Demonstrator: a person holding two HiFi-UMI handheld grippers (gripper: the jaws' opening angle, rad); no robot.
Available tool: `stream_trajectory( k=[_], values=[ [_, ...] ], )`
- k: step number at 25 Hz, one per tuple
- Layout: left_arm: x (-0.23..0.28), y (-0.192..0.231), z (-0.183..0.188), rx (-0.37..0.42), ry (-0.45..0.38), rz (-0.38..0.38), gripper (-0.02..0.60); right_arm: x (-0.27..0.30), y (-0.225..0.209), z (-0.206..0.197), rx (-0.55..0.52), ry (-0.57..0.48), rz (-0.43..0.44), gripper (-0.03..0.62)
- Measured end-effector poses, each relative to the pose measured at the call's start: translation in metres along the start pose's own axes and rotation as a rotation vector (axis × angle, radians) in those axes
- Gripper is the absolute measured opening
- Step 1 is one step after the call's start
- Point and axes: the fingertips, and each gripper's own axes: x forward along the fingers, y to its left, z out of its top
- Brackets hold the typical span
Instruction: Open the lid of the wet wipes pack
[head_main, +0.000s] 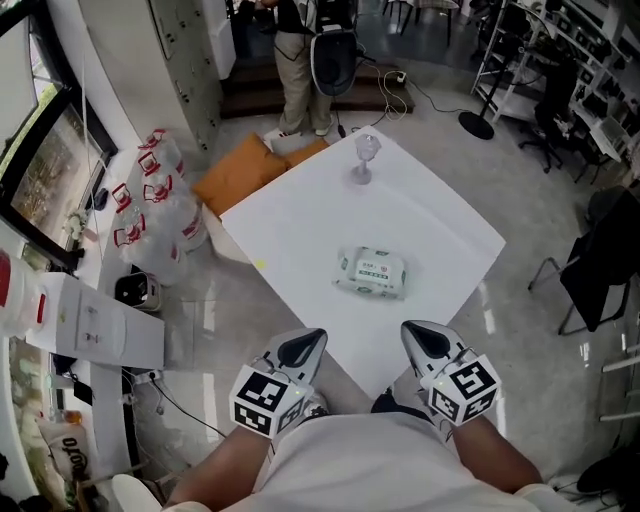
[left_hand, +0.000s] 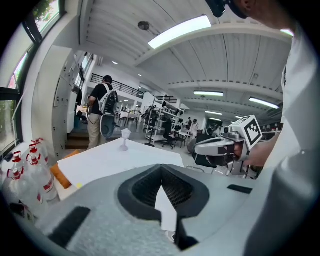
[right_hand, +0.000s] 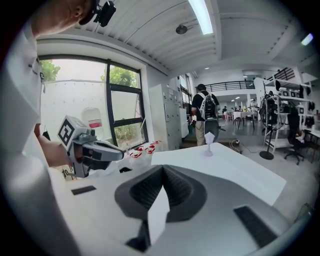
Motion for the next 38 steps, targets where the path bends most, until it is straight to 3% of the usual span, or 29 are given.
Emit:
stream_trajectory(
  k=[7, 20, 38],
  values=[
    [0.018, -0.006, 0.006, -0.059, -0.027, 0.092, 0.008, 0.011, -0.024, 0.005, -0.055, 0.01, 0.106, 0.008],
    [0.031, -0.013, 0.005, -0.086, 0.021, 0.194, 0.008, 0.031, -0.052, -0.01, -0.041, 0.01, 0.194, 0.009],
    [0.034, -0.012, 0.002, -0.048, 0.047, 0.2, 0.008, 0.039, -0.042, -0.006, -0.09, -0.011, 0.225, 0.054]
  ],
)
